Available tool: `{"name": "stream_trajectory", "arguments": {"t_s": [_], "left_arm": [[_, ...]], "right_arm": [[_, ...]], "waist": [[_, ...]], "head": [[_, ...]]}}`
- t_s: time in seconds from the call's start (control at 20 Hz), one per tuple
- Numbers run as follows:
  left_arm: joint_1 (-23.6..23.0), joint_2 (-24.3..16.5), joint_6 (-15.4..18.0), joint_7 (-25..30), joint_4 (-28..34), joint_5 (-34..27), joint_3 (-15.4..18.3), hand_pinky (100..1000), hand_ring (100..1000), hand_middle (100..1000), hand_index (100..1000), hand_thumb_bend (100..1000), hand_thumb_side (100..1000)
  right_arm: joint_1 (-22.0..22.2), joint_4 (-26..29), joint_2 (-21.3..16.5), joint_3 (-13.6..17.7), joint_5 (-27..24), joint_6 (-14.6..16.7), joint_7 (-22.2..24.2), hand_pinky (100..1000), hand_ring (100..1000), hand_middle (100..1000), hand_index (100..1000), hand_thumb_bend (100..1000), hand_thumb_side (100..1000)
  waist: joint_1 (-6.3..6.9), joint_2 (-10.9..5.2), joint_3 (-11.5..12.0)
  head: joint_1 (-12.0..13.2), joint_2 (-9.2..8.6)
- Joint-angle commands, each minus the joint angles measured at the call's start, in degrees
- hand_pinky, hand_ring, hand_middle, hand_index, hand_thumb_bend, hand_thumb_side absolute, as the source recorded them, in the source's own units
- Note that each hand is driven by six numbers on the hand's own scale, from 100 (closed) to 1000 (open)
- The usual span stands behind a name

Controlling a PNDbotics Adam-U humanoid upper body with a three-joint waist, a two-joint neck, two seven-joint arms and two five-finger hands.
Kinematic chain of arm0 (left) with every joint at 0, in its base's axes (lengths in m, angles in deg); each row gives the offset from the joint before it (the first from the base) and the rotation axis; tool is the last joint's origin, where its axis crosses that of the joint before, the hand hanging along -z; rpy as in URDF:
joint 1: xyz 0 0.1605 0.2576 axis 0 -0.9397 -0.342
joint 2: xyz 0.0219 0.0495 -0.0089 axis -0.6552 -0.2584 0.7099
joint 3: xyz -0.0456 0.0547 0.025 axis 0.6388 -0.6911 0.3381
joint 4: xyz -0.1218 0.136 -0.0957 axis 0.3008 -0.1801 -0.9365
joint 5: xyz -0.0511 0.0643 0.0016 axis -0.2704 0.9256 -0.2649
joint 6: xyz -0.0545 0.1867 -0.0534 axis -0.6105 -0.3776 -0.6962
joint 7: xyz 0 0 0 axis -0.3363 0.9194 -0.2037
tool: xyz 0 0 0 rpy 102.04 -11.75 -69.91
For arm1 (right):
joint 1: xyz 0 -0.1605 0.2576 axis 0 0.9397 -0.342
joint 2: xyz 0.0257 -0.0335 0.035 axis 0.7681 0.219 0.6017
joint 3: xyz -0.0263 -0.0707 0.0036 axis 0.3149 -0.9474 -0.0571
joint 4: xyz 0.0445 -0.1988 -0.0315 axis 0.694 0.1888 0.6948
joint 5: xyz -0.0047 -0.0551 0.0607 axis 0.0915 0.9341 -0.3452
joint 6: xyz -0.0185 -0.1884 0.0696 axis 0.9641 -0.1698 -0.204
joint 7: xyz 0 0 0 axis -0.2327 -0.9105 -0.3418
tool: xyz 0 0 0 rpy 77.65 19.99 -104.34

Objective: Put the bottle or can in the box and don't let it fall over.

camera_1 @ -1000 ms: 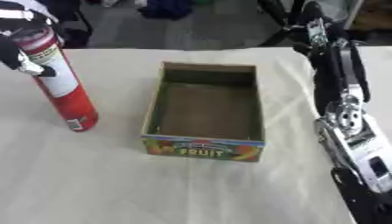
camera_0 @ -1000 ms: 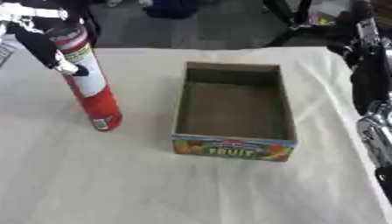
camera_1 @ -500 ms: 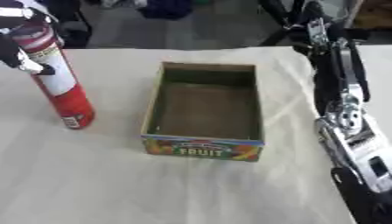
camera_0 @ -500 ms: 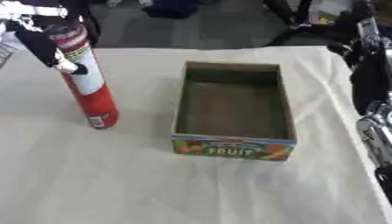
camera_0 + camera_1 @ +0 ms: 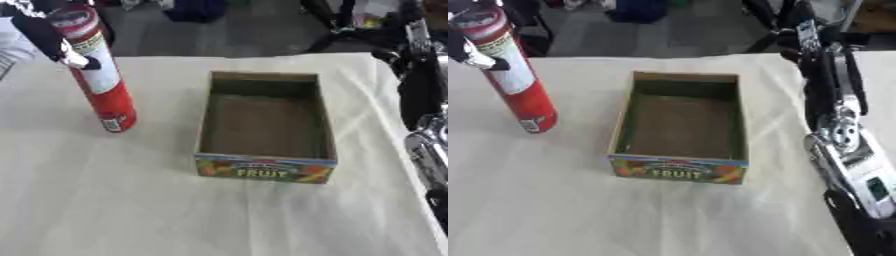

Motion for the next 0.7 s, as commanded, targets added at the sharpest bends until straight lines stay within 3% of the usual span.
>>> {"name": "stream_trajectory", "arguments": {"t_s": [0.05, 0.45, 0.5, 0.7], "left_arm": [[2.38, 0.05, -0.52, -0.32, 2.51, -1.68, 1.03, 274, 464, 481, 578, 319, 100], [4.30, 4.47, -1.96, -0.66, 7.65, -5.40, 0.32, 273, 458, 482, 582, 287, 100], [4.59, 5.03, -2.09, -0.62, 8.21, -5.69, 0.14, 273, 459, 483, 582, 297, 100], [5.81, 6.43, -2.51, -0.48, 9.58, -5.48, -0.21, 273, 464, 501, 583, 345, 100]], "right_arm": [[-0.73, 0.72, -1.14, 0.16, 0.13, -0.14, -0.12, 831, 775, 813, 797, 327, 780], [-0.89, -1.33, -0.65, -0.03, 0.30, -1.63, -0.13, 836, 791, 829, 809, 313, 793], [-0.90, -1.61, -0.56, -0.12, 0.32, -1.83, 0.02, 839, 798, 836, 816, 274, 799], [-0.84, -2.58, -0.47, -0.22, 0.45, -2.36, 0.38, 837, 796, 833, 815, 309, 818]], "waist": [[0.15, -1.69, 0.14], [0.34, -2.65, 0.02], [0.40, -2.78, -0.06], [0.74, -3.19, -0.28]], "head": [[-0.44, 0.50], [-0.96, 0.98], [-0.90, 1.06], [-0.96, 1.34]]}}
